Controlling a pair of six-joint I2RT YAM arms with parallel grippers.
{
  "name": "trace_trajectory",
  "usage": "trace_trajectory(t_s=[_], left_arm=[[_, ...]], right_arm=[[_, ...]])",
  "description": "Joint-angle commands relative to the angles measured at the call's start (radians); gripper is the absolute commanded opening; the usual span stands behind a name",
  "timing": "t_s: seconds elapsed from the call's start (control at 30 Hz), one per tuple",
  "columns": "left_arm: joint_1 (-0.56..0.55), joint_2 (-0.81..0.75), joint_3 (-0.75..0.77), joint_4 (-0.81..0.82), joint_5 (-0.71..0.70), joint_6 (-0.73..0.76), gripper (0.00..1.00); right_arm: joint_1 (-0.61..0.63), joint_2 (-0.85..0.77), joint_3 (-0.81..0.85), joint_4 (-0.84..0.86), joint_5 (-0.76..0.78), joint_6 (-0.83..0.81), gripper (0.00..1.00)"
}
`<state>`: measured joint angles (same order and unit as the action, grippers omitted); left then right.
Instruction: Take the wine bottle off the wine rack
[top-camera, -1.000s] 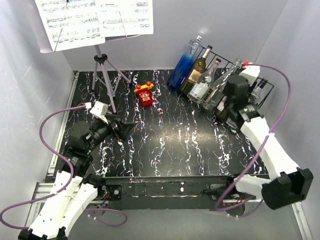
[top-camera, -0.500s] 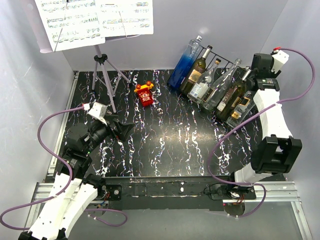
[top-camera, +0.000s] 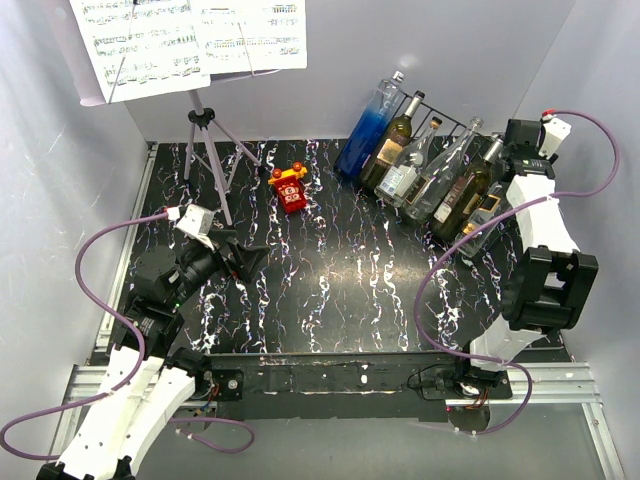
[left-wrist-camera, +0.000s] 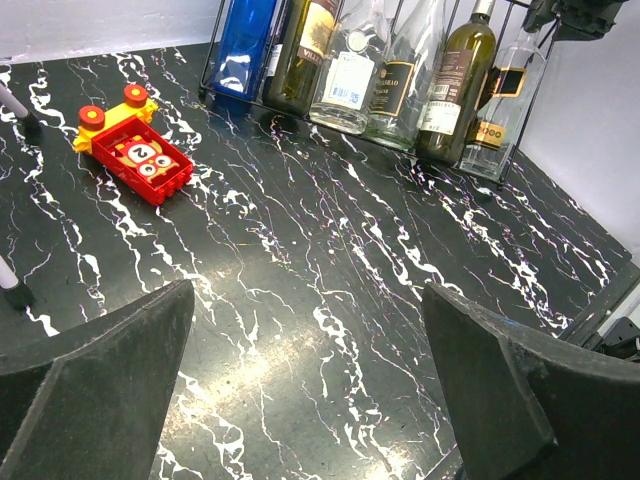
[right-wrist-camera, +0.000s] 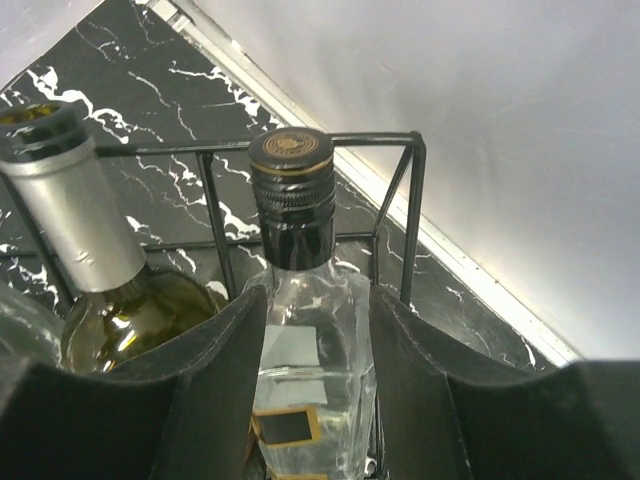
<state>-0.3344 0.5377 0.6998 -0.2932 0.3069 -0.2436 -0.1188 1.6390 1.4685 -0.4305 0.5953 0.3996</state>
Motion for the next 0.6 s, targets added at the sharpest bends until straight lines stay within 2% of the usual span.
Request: trace_trajectory(t_s=[0.0,0.13,0.37,0.57], left_arm=[[-0.002,-0.007,0.004,-0.007,0.006,0.006,0.98],[-0.003,-0.013,0.004,-0.007,-0.006,0.006,0.98],[-0.002,-0.012,0.004,-0.007,0.001,0.007,0.98],[-0.002,-0.018,0.004,-0.007,-0.005,0.012,0.98]], right_arm=[[-0.021,0.030,0.018,0.068,0.032,-0.015,0.53],[-0.036,0.048,0.016,0.113,-0.037,-0.031,0.54],[-0.061,0.108,0.042,0.118,-0.068,-0.016,0.55],[-0.076,0.107,0.003,0.159,-0.104,-0.011,0.55]])
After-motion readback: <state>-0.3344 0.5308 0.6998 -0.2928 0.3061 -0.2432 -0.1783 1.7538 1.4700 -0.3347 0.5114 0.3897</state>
